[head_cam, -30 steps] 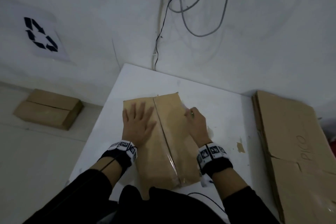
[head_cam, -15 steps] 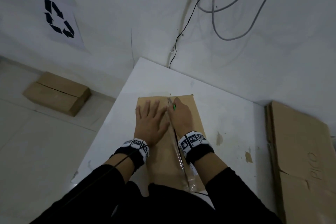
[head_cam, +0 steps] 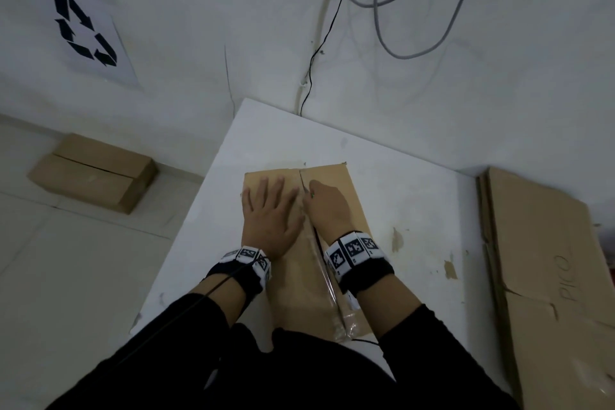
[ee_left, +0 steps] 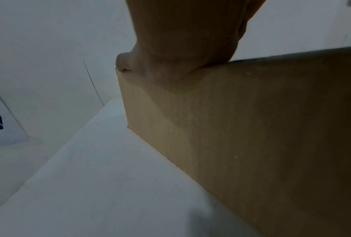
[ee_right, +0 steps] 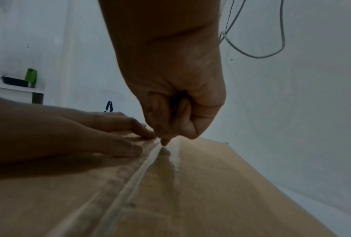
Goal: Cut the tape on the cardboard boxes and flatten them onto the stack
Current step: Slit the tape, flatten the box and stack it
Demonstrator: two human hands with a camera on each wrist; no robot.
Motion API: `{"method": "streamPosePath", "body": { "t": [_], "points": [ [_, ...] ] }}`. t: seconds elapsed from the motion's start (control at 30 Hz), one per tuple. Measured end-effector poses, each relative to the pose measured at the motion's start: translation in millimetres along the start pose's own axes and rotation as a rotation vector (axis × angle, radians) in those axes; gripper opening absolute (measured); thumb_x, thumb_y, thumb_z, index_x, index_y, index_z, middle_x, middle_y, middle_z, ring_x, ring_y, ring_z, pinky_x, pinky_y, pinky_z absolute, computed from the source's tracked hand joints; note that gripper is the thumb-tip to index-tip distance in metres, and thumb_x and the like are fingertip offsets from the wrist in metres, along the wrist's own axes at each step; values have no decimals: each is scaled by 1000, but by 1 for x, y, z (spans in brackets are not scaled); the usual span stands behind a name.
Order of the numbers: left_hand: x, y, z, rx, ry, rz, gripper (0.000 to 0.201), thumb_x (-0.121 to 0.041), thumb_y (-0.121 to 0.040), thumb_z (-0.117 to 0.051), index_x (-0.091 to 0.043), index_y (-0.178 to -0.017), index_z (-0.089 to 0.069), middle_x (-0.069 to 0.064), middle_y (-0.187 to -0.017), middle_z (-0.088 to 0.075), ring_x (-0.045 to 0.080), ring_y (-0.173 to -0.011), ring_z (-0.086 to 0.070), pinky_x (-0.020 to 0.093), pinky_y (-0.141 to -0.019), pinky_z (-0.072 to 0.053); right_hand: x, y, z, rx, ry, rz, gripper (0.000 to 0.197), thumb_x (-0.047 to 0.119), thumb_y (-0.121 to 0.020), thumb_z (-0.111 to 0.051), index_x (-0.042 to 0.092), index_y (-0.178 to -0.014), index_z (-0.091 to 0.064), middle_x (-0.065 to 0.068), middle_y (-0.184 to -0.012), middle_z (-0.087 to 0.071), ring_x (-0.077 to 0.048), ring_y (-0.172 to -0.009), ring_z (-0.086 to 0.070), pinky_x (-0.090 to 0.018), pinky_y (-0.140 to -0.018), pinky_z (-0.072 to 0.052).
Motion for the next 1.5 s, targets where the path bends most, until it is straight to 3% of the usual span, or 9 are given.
{"method": "streamPosePath", "body": {
  "t": [0.33, 0.57, 0.67, 0.8, 1.0, 1.2, 1.3, 1.4, 1.5],
  "points": [
    [1, 1, -3, 24, -20, 1, 68, -61, -87, -21, -32, -147, -35, 2, -159, -19, 33, -147, -11, 58, -114, -2, -21, 89, -11, 185, 218, -86, 33, 21, -102, -37, 8, -117, -63, -13, -118, -64, -31, -108, -61, -32, -78, -44],
    [1, -1, -4, 28, -9, 0, 70, -63, -84, -25, -31, -144, -40, 4, -158, -25, 35, -145, -15, 60, -113, -4, -44, 151, -20, 176, 243, -87, 23, 19, -102, -37, 16, -81, -47, -8, -95, -62, -25, -77, -57, -27, -48, -18],
    [0, -1, -2, 35, -16, 16, 70, -62, -84, -26, -30, -145, -38, 5, -158, -23, 35, -145, -13, 61, -113, -2, -52, 169, -23, 151, 280, -135, 29, 20, -101, -39, 18, -73, -32, 3, -66, -36, -15, -55, -35, -29, -47, -15],
    [0, -1, -4, 73, -42, 33, 65, -58, -87, -31, -31, -146, -34, 3, -159, -19, 33, -146, -10, 63, -112, -1, -60, 201, -29, 125, 273, -195, 10, 21, -100, -41, 21, -93, -48, 2, -62, -30, -22, -58, -39, -31, -47, -15],
    [-2, 0, -5, 81, -10, 36, 60, -50, -93, -43, -30, -148, -32, 4, -160, -16, 33, -147, -6, 67, -110, -1, -74, 254, -35, 72, 270, -298, 18, 8, -94, -48, 22, -105, -51, 3, -55, -30, -9, -45, -22, -26, -45, -14],
    [-3, -3, -4, 142, -36, 20, 63, -52, -95, -40, -33, -152, -20, 2, -162, -5, 30, -148, 3, 65, -111, 3, -86, 293, -43, 150, 221, -355, 29, 23, -97, -44, 19, -69, -35, 5, -59, -34, -7, -49, -29, -25, -45, -18],
    [-3, -3, 1, 136, -24, 20, 58, -48, -96, -42, -28, -149, -27, 7, -159, -16, 34, -146, -4, 64, -110, 4, -103, 307, -44, 48, 48, -380, 23, 28, -99, -44, 16, -80, -46, 3, -65, -52, -17, -56, -51, -31, -49, -42],
    [-28, 13, 14, 27, 30, -289, 38, -32, -93, -44, -17, -127, -53, 13, -134, -49, 34, -128, -38, 57, -105, -16, -111, 295, -31, -306, -152, -336, 19, 23, -101, -46, 13, -84, -48, -1, -70, -52, -17, -59, -50, -36, -54, -46],
    [-65, 56, 6, 185, 66, -767, 36, -47, -93, -36, -26, -112, -58, 2, -118, -55, 23, -112, -49, 41, -95, -23, -104, 262, -22, -498, -239, -207, 18, 21, -103, -46, 12, -90, -55, 1, -73, -49, -16, -62, -46, -34, -55, -41]
  ]
}}
Point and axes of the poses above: each hand's wrist, its own y-axis away from the middle knuckle, its own z-axis out of the back of the hand, x = y × z, the point moved 5 cm from there along -y, towards the middle knuckle
